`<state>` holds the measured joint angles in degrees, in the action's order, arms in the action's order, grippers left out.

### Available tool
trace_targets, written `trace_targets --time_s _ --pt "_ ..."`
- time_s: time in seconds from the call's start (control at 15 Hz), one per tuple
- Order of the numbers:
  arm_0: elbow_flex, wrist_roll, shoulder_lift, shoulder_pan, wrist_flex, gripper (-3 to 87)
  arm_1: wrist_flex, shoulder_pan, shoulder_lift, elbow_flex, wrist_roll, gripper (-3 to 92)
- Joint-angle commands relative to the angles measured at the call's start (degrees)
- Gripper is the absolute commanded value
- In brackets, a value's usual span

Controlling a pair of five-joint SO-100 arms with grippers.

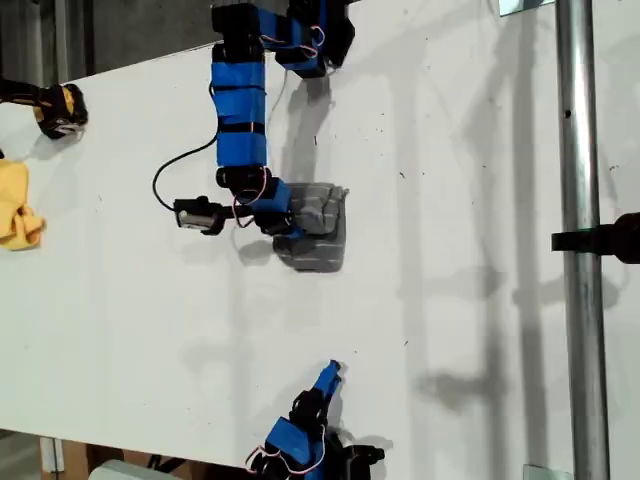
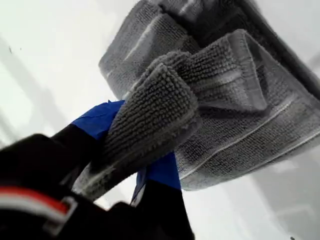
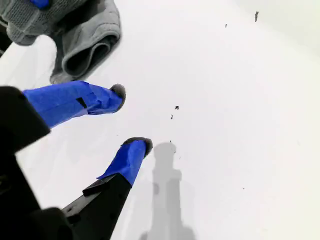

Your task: Grasp corners of a towel and fold twice.

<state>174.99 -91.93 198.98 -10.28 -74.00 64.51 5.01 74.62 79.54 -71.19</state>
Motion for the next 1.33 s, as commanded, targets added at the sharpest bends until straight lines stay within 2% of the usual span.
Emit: trace_targets --time_s 0.0,0.2,0.27,0.53,0.8,0.87,1.0,1.07,1.2,1.27 --pt "-2.64 -0.44 0.44 -0.18 -0.26 16.2 -1.14 0.26 -2.64 -4.83 0.44 8.1" --pt "-2.55 -0.79 0.44 -0.44 -0.18 16.3 2.9 -0.7 -6.15 -4.75 -1.76 28.7" --pt "-2.37 -0.97 0.44 -0.53 -0.09 16.4 3.43 -0.97 -4.83 -4.75 -1.32 29.7" --pt "-2.55 -0.88 0.44 -0.44 0.09 16.4 2.9 -1.14 8.35 -5.89 2.2 21.5" --pt "-2.9 -0.88 0.44 -0.53 0.09 16.4 -11.69 0.7 24.43 3.69 7.03 20.8" --pt "-3.08 -0.88 0.44 -0.53 0.09 16.3 -12.74 1.58 29.53 7.56 7.21 20.7" --pt "-3.16 -0.7 0.44 -0.26 -0.09 16.4 -17.93 2.46 44.82 24.79 6.77 20.0" --pt "-3.08 -0.26 0.44 0.09 0.26 16.4 -20.48 2.99 53.7 36.04 5.54 12.4" --pt "-3.08 0.88 0.44 1.32 1.05 15.6 -21.36 3.08 74.09 58.45 -0.35 6.2" --pt "-2.99 3.16 0.44 1.93 1.93 15.3 -18.98 2.2 85.87 67.41 -2.81 5.8"
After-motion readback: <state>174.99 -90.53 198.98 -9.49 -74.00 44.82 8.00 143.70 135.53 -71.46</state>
